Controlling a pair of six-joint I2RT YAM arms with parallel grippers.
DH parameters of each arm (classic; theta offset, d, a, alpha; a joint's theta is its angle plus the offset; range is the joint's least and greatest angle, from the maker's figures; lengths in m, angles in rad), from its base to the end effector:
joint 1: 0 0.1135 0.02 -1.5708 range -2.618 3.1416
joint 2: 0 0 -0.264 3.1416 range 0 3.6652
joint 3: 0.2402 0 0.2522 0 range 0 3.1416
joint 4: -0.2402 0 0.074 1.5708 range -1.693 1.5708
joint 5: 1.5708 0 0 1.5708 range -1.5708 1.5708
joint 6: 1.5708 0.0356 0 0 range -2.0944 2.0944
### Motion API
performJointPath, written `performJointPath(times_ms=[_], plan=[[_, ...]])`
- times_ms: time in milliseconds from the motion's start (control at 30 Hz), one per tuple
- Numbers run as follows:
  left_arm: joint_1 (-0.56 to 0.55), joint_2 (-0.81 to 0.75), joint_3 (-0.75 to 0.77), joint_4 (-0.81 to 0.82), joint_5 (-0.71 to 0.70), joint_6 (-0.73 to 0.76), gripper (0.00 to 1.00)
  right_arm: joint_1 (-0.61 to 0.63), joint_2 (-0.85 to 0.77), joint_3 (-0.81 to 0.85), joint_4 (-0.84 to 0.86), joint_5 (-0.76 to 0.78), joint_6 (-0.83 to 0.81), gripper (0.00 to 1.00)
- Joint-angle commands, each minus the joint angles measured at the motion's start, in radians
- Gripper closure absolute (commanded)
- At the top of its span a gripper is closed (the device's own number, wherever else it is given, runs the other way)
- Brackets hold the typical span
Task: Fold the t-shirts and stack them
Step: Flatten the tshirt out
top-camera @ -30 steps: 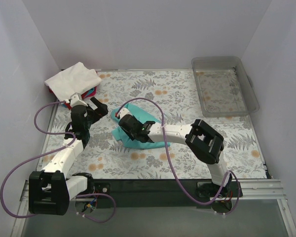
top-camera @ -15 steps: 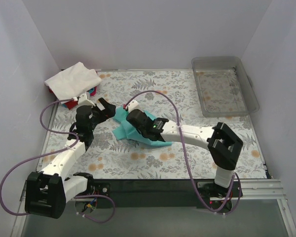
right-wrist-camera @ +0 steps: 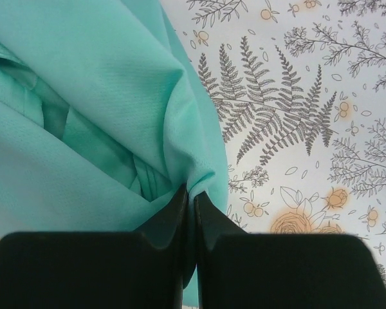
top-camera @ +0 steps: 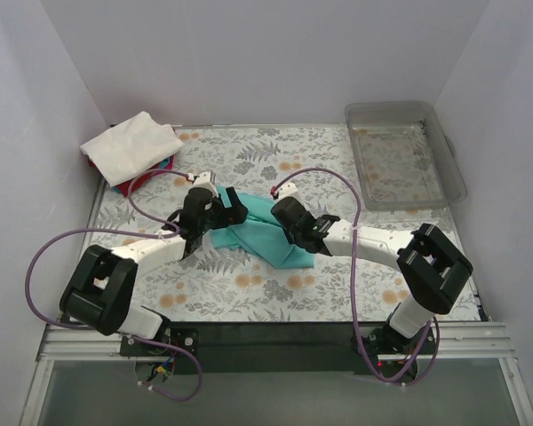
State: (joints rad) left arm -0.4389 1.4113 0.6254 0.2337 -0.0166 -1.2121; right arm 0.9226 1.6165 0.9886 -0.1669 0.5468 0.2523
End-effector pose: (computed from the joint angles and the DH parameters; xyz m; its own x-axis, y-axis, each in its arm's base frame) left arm 0.2600 -0.1214 0.1858 -0.5526 -0.7749 -0.3070 -0.2999 0.5286 -0.7941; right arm 0.2192 0.2588 0.2074 -0.5324 -0.3497 -0.7709 -0.3389 0.9226 -0.1845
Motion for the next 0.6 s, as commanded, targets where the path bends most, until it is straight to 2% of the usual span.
performJointPath(times_ms=[0,100,233,400,467,567], plan=[[-0.032,0.026,0.057,0.013,-0.029,0.023,0.15,-0.010,-0.026,-0.013,0.050,-0.027,0.036,0.99],[-0.061,0.032,0.048,-0.004,-0.039,0.017,0.18,-0.027,-0.033,-0.039,0.055,-0.033,0.041,0.99],[-0.072,0.041,0.037,-0.005,-0.002,-0.012,0.30,-0.054,-0.037,-0.051,0.066,-0.051,0.041,0.99],[-0.084,0.049,0.031,-0.065,-0.034,-0.032,0.35,-0.059,-0.038,-0.056,0.070,-0.062,0.041,0.99],[-0.087,0.029,0.024,-0.088,-0.057,-0.044,0.34,-0.061,-0.043,-0.057,0.069,-0.061,0.041,0.99],[-0.106,-0.024,-0.012,-0.109,-0.136,-0.066,0.24,-0.064,-0.050,-0.057,0.069,-0.062,0.041,0.99]])
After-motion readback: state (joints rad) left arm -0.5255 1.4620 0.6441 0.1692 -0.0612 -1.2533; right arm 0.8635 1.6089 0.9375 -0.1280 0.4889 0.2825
